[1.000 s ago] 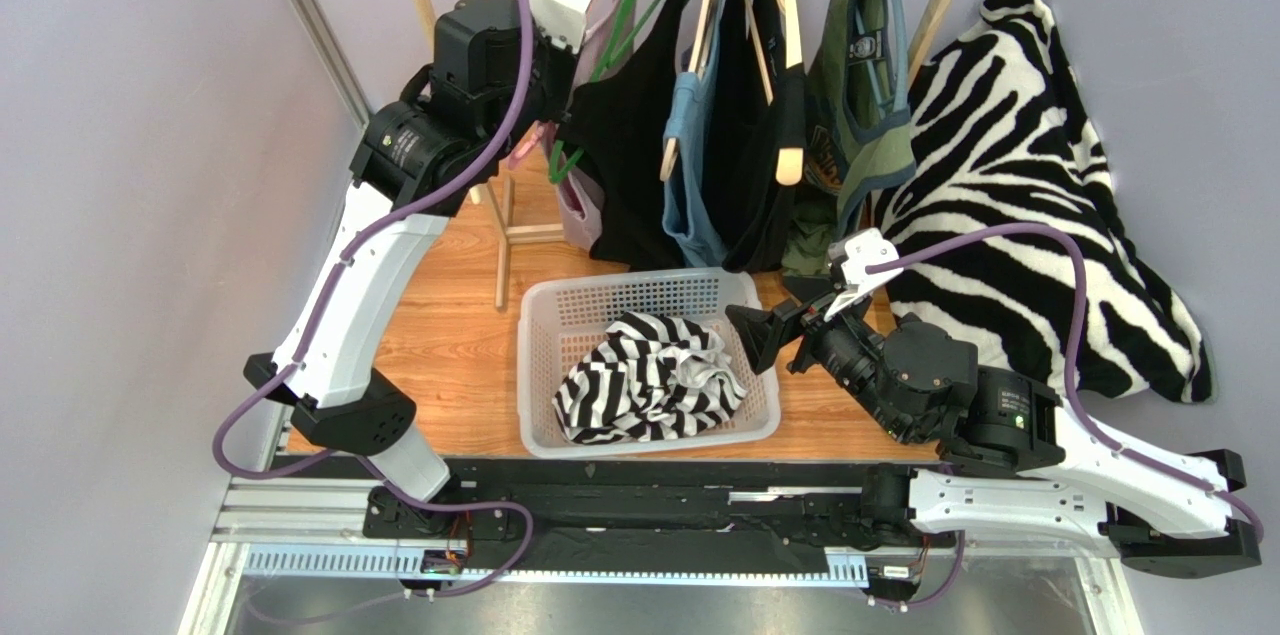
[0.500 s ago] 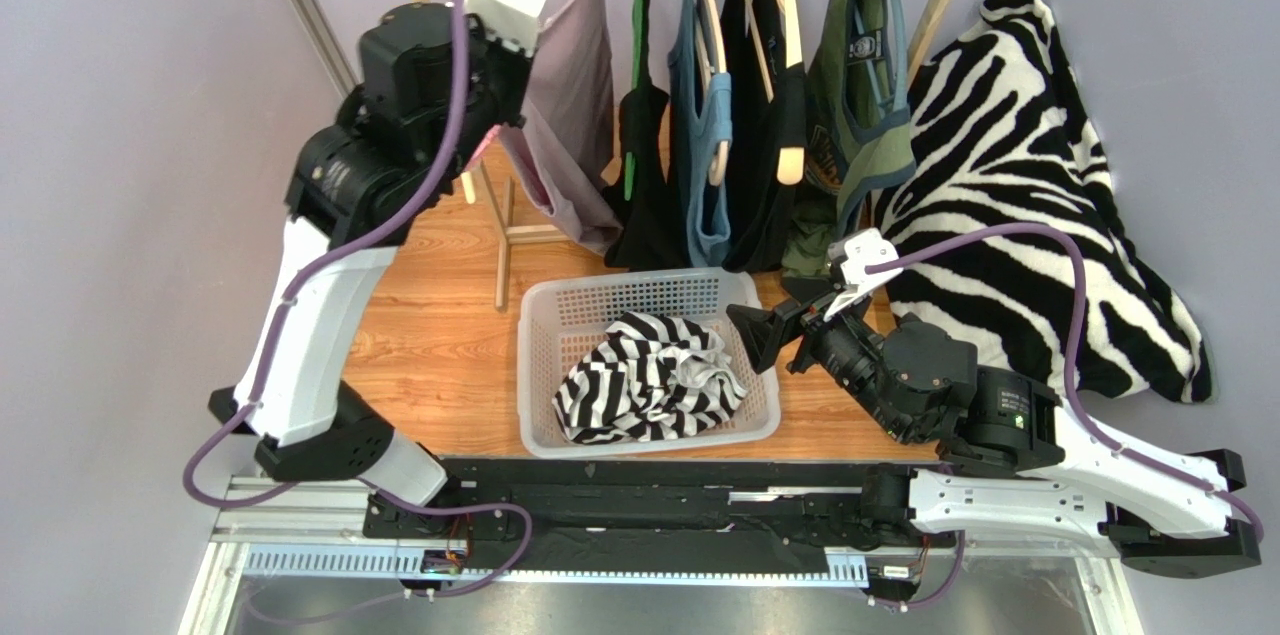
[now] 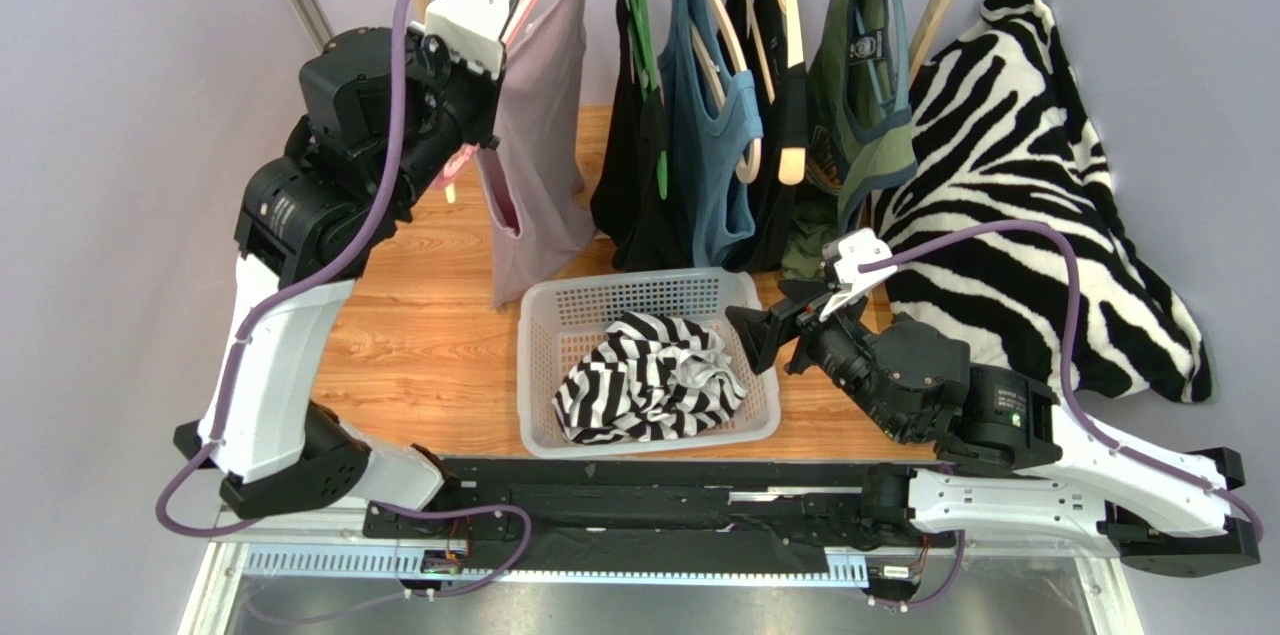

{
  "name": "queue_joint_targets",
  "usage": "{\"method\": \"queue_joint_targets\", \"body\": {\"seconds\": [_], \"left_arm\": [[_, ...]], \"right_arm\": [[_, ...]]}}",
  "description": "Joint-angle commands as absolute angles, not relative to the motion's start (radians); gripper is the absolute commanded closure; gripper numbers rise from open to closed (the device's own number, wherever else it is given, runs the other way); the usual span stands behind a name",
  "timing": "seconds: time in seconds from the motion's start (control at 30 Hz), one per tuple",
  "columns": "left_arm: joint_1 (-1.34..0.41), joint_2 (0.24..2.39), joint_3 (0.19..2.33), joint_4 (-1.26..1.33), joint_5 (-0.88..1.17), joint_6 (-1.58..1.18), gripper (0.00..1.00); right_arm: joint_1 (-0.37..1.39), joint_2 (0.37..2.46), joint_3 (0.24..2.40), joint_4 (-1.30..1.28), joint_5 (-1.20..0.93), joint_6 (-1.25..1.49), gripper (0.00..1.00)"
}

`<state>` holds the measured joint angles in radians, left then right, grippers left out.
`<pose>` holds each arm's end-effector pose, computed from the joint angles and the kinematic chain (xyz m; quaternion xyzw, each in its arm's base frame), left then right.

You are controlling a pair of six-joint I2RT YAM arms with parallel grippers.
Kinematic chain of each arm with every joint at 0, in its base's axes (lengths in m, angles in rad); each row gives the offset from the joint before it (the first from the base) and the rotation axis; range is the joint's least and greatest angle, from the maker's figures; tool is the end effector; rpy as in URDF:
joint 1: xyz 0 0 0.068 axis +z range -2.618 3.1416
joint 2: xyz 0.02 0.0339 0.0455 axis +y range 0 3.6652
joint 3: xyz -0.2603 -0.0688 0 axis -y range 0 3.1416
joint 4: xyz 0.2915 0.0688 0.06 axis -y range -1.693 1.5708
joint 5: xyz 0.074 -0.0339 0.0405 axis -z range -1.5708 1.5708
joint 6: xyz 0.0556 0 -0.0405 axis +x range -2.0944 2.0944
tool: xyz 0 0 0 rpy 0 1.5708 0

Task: Remove the tank top from the hanger
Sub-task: Pick up the hanger from the clothesline.

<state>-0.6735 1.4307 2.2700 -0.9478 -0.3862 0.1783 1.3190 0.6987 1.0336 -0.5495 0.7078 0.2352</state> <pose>0.2151 -0.1449 0.6147 0.1851 0.7182 -0.0221 0.6703 0.0823 0.1749 0.4087 -0.1905 0.7380 0.2202 0.6088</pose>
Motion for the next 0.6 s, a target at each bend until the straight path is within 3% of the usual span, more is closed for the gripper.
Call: {"method": "queue_joint_targets", "body": {"seconds": [0.0, 0.3, 0.57], "left_arm": [[-0.675, 1.292, 2.221, -0.9, -0.256, 0.163, 1.0], [-0.675, 1.126, 2.043, -0.979, -0.117, 0.187, 1.0], [-0.676, 1.083, 2.262, -1.049, -0.002, 0.218, 1.0]], "right_arm": [[1.322, 0.678, 1.091, -0.557, 0.733, 0.241, 0.25], [1.322, 0.709, 1.127, -0.568, 0.73, 0.233, 0.25], [1.322, 0.712, 1.16, -0.607, 0.742, 0.244, 0.25]]}}
